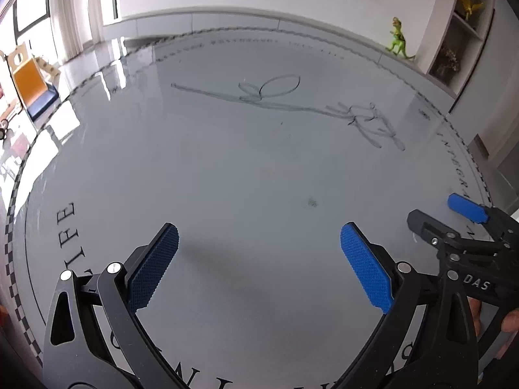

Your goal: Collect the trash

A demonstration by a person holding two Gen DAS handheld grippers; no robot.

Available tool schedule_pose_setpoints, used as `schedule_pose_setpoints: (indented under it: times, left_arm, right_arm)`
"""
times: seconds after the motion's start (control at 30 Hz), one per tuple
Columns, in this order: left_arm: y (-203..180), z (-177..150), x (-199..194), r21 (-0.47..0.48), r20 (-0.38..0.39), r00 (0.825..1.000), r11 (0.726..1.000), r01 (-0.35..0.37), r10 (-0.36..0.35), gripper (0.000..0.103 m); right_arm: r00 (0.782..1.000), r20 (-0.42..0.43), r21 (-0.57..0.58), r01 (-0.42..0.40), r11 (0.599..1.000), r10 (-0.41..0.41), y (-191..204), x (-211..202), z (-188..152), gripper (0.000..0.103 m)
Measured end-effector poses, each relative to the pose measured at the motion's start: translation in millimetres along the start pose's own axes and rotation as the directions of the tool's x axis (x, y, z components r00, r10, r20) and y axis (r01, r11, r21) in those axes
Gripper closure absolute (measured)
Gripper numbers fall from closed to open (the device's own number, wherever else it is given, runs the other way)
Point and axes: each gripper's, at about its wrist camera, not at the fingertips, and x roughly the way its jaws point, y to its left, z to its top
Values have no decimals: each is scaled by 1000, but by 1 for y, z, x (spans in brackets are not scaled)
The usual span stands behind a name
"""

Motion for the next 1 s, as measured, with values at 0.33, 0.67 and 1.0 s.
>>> schedule_pose_setpoints:
  times: [0.33, 0.67, 1.0]
  left_arm:
    - [-8, -4, 3, 56, -27, 996, 995, -83, 85, 6]
    - [-8, -4, 3, 56, -27, 996, 995, -83, 85, 6]
    - [-8, -4, 3, 56, -27, 996, 995, -84, 85, 6]
  right_arm:
    - [999, -21, -29, 24, 999, -24, 9, 2, 0, 3]
    - [1000, -21, -29, 23, 999, -24, 8, 2, 1, 3]
    - [999, -21, -29, 23, 999, -24, 8, 2, 1, 3]
